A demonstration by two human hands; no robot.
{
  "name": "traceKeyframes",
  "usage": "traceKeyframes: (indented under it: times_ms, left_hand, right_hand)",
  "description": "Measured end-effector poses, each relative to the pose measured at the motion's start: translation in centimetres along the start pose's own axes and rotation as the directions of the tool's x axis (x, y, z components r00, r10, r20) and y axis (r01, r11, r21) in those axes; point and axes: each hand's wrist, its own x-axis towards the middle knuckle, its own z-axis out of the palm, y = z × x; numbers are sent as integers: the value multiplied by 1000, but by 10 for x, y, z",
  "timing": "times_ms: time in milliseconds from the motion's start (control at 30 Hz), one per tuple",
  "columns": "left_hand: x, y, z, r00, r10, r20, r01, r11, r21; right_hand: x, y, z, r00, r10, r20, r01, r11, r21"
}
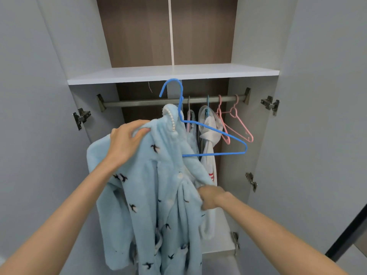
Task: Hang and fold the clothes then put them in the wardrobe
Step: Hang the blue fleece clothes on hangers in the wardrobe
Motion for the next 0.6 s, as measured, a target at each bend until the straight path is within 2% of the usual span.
traceKeyframes:
  times_ms: [100,200,267,467,500,600]
  left_hand:
    - [-7,-16,-1,1000,15,-4,-15,998,66]
    - [-14,-42,-4,998,1,55,-7,993,121]
    - [-20,-56,-2,995,-36,95,26,994,107]
    - [-30,-71,8,989,-79,123,78,997,16]
    - [-31,-74,7,987,-58,150,53,998,36]
    - [-37,-77,6,955,124,271,-181,964,196]
  right_hand:
    - [-2,23,-13,984,152,-89,-152,988,7]
    - [-9,46,-29,957,219,-192,-220,975,14]
    - [-15,54,-36,933,259,-248,-263,965,19]
    - [-24,61,-45,899,327,-291,-341,940,4]
    - [-26,62,-46,891,338,-304,-355,935,-1]
    - [-31,64,-51,864,356,-356,-384,923,-9]
